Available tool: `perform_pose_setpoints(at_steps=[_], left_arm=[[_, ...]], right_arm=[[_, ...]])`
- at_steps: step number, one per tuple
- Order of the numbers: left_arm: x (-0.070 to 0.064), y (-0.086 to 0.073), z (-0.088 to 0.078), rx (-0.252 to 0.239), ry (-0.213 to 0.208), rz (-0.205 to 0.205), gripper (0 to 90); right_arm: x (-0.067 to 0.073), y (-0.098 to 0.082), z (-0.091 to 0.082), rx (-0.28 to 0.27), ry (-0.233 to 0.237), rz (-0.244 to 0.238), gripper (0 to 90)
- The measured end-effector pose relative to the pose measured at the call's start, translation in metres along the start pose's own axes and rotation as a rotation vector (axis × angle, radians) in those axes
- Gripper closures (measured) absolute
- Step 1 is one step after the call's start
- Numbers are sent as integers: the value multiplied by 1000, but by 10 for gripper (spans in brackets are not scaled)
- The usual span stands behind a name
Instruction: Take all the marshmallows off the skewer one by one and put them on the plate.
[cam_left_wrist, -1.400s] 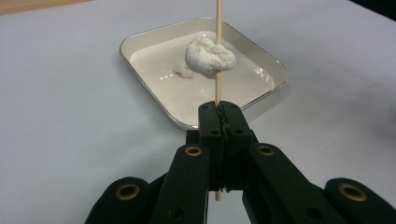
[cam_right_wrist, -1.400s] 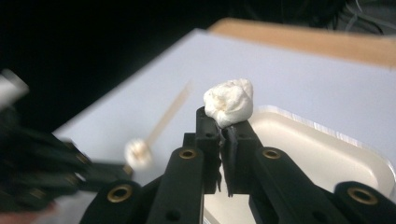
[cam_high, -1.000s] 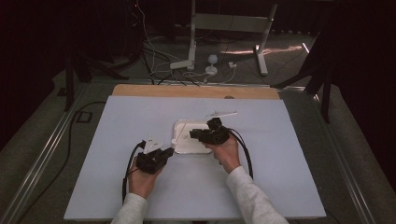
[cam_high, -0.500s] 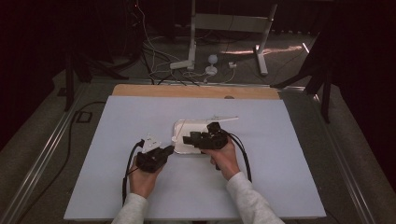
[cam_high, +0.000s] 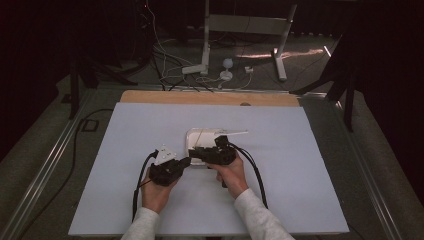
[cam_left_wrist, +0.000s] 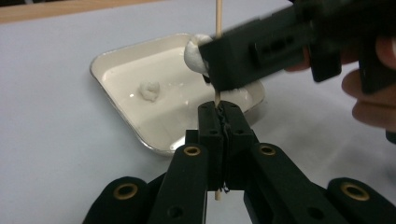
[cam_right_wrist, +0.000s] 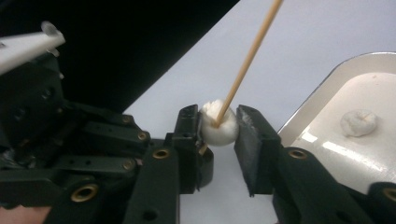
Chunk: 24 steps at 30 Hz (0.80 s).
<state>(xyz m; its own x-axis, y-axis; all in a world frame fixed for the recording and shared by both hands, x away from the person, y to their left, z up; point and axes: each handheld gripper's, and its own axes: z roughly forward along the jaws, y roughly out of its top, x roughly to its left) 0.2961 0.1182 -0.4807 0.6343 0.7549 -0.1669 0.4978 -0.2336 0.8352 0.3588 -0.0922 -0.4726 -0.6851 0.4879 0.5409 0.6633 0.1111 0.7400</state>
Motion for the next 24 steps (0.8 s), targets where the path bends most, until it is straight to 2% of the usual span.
perform_pose_setpoints(at_steps=[3,10,13,16,18,19,21,24], left_arm=[[1,0,2,24,-10,-3,890],[2,-2,6,91,11,9,871],[0,-2,5,74,14,23,890],[0,-1,4,58,10,11,896],[0,-1,3,44,13,10,897],[-1,-1,2,36,10,7,897],[-1,0,1,26,7,9,898],[0,0,0,18,6,5,899]], right_arm=[[2,0,-1,3,-13,-23,736],[6,0,1,-23,-28,-34,749],[8,3,1,-23,-17,-46,738],[10,2,2,-14,-6,-58,655],[12,0,5,0,-15,-66,640],[13,-1,6,6,-17,-68,649],[13,-3,9,4,-22,-69,722],[14,-3,10,-4,-18,-64,762]])
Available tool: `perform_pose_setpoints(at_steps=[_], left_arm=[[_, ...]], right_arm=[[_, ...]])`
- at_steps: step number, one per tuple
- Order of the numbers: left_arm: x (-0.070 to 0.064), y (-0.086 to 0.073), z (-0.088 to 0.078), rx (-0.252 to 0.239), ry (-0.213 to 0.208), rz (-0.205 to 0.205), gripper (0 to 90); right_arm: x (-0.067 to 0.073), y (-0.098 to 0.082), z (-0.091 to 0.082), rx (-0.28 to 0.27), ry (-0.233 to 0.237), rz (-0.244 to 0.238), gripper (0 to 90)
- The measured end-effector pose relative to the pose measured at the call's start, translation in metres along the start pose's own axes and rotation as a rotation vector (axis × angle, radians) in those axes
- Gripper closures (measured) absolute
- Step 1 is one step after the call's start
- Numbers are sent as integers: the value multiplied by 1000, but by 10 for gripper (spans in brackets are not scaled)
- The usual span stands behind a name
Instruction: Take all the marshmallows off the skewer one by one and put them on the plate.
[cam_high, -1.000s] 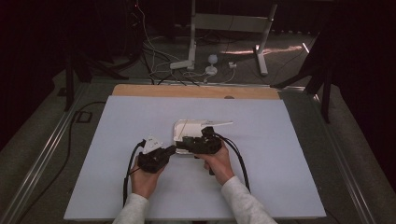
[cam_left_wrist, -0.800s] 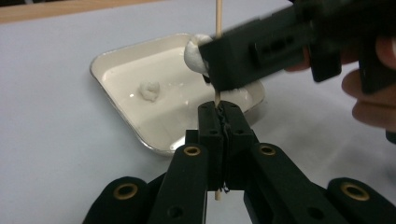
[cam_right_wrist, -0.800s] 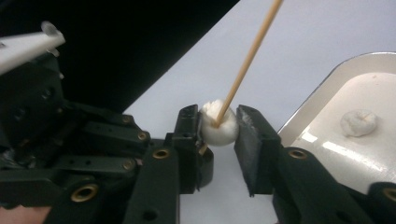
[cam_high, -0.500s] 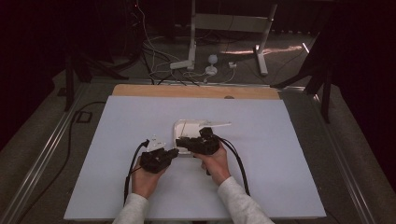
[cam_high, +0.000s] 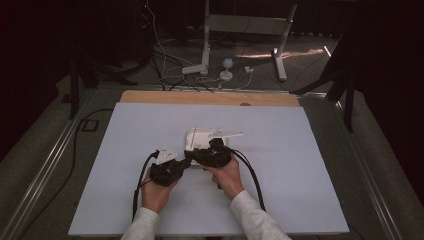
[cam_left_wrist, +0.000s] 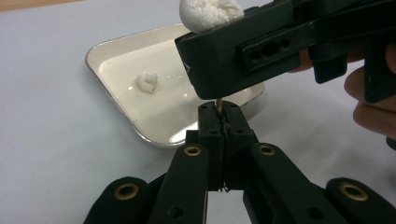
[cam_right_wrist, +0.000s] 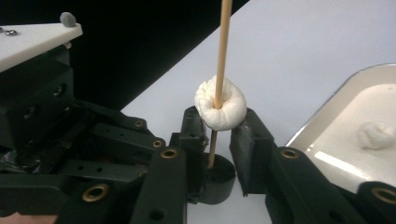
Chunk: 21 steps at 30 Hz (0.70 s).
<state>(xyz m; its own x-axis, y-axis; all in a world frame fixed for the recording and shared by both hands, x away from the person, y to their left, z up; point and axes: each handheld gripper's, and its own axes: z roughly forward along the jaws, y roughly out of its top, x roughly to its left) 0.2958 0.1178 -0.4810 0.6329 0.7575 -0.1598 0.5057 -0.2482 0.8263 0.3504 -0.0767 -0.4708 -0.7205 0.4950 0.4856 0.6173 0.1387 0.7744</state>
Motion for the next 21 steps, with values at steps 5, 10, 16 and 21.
perform_pose_setpoints(at_steps=[5,10,16,21], left_arm=[[-1,1,-1,-4,2,7,900],[-3,-1,2,31,21,38,900],[-11,-6,8,48,7,79,900],[-12,-4,8,38,11,91,900]], right_arm=[[2,1,-1,-22,-19,-9,792],[1,3,-5,-43,-38,-1,809],[-10,33,-44,-146,-75,21,822],[-10,40,-51,-130,-88,-15,820]])
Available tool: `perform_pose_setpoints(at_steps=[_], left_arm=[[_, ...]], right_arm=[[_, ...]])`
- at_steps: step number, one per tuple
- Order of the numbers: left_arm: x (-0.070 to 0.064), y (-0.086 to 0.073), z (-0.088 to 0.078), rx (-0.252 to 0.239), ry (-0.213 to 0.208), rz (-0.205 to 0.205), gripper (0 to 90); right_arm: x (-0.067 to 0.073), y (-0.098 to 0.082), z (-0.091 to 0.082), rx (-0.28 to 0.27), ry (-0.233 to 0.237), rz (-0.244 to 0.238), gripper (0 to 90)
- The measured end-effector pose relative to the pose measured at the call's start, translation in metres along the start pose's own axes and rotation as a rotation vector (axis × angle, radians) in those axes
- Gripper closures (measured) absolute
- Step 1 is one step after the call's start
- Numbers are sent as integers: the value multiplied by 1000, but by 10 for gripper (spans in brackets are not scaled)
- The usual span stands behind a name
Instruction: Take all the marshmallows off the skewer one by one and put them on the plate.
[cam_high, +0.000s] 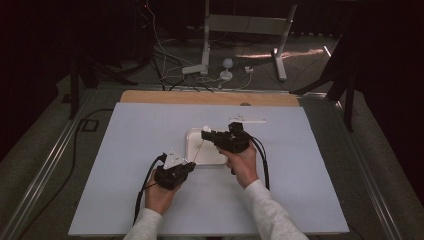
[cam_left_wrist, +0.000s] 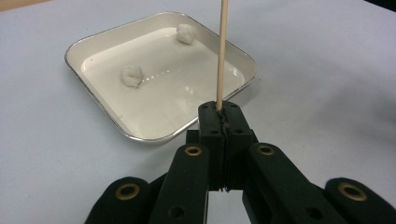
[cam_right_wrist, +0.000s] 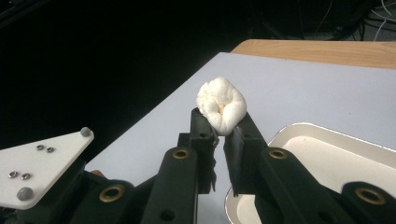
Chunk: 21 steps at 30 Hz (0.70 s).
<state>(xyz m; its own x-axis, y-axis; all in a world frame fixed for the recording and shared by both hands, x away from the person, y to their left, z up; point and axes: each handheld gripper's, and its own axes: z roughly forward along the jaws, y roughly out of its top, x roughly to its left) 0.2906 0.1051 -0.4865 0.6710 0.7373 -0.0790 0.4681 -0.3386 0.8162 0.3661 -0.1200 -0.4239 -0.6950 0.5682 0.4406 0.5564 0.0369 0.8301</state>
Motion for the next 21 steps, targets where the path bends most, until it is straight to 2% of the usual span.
perform_pose_setpoints(at_steps=[15,16,17,18,20,21], left_arm=[[5,-2,-9,-17,31,5,900],[6,-2,-9,-14,33,4,900],[5,-3,-7,23,55,20,900],[6,-7,-5,50,73,35,900],[10,-13,-3,58,61,-6,900],[12,-12,-5,49,61,-14,900]], right_arm=[[0,9,8,-11,14,11,817],[0,10,8,-14,12,12,818],[0,11,8,-18,13,16,821],[-1,13,4,-54,-3,24,825],[-8,24,-8,-107,-11,55,827],[-9,30,-13,-104,-30,35,827]])
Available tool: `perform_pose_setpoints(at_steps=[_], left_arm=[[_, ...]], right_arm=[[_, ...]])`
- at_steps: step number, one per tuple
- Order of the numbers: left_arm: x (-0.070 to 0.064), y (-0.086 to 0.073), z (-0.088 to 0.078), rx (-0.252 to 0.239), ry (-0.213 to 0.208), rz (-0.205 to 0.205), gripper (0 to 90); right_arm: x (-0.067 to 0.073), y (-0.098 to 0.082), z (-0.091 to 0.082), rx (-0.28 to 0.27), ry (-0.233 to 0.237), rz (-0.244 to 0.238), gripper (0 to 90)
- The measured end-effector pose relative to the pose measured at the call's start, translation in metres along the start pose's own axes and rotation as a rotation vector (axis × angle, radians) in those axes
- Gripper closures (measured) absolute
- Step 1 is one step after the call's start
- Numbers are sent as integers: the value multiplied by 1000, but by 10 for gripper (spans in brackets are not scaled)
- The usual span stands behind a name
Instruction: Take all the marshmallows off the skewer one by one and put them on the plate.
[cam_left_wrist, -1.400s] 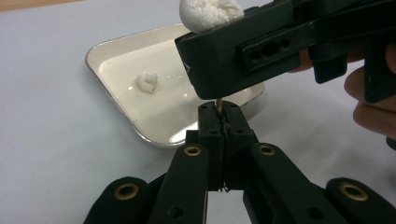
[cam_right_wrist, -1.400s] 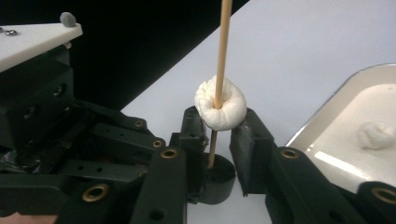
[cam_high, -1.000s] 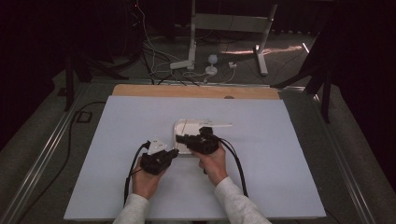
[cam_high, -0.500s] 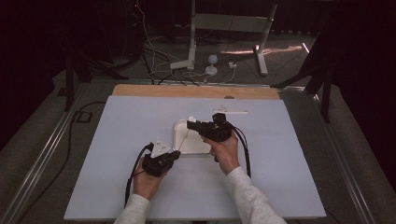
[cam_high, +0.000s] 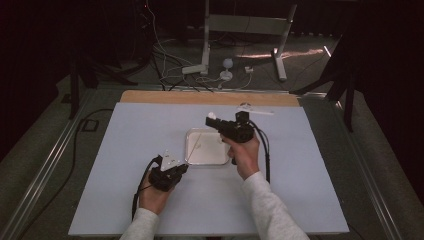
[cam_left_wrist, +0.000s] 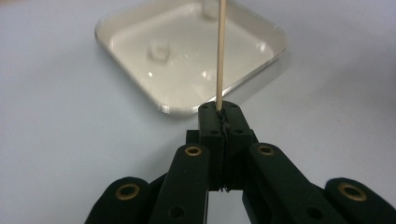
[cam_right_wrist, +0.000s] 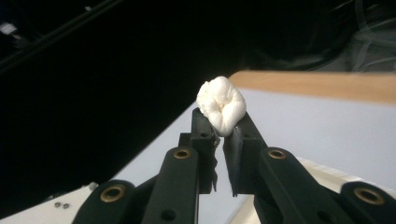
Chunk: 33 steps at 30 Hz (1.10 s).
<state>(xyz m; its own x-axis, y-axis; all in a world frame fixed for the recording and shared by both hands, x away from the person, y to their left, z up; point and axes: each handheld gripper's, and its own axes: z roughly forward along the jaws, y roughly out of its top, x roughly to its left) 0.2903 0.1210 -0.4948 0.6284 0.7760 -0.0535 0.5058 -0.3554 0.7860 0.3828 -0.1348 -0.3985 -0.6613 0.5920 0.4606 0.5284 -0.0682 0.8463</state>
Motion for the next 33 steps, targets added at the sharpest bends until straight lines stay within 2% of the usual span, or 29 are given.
perform_pose_setpoints(at_steps=[2,4,10,16,23,27,31,33], left_arm=[[2,4,-4,-28,-3,-16,900],[2,5,-5,-32,2,-15,900],[5,5,-7,-48,-4,-35,900],[9,5,-11,-69,-3,-64,900],[10,5,-11,-75,-8,-78,900],[11,5,-11,-82,-14,-89,899],[13,6,-11,-84,-18,-96,899],[13,6,-10,-84,-19,-96,899]], right_arm=[[0,8,-6,27,-17,-36,827],[1,9,-9,46,-26,-63,826],[-2,-1,0,88,-32,-67,821],[-7,-9,7,130,-67,-82,817],[-17,-28,20,249,-147,-123,805],[-23,-41,27,306,-185,-126,800],[-31,-53,33,351,-199,-118,790],[-35,-57,34,373,-203,-115,755]])
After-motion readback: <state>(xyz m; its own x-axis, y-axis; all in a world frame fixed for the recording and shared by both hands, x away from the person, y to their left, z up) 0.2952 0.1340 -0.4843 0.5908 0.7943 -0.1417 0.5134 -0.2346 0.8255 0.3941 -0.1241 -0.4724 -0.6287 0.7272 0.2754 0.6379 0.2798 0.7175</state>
